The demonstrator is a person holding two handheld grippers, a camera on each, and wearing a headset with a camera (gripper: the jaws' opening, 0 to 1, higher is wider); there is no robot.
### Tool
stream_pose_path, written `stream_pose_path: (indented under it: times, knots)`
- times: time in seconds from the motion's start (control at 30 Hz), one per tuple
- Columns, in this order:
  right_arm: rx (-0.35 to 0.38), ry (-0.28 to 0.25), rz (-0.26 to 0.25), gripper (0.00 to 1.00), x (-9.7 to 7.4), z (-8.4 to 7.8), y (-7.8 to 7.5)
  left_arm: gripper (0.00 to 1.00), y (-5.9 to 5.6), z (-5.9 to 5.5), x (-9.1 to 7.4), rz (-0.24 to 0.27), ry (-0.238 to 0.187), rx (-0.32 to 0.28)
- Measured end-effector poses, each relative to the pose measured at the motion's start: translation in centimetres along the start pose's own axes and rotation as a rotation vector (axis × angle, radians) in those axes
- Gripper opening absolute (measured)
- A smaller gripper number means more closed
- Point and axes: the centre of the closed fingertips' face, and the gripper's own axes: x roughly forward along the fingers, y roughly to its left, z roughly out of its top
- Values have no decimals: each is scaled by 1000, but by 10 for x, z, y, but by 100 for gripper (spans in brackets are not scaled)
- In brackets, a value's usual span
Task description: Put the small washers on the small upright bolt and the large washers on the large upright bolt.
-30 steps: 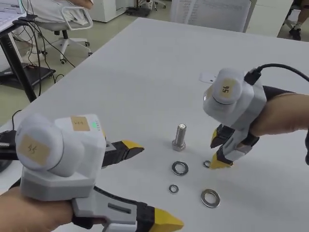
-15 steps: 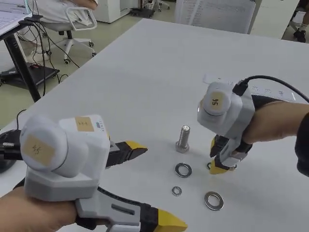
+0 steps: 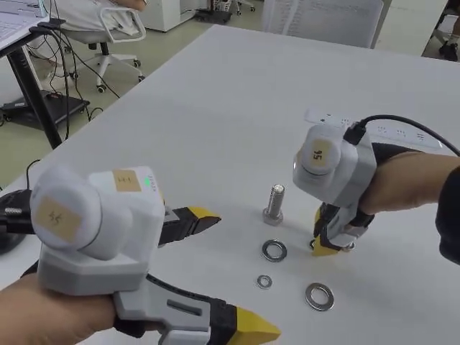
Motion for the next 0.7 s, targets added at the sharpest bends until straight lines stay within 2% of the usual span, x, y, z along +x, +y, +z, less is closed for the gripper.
stream_pose_path:
  times: [0.37,0.7]
  knots:
    - [18,-2,11,18,0,0,2,89,0,0,-1,3,-2,0]
    - [6,6,6,16,0,1,3,89,0,0,-2,5,-4,1]
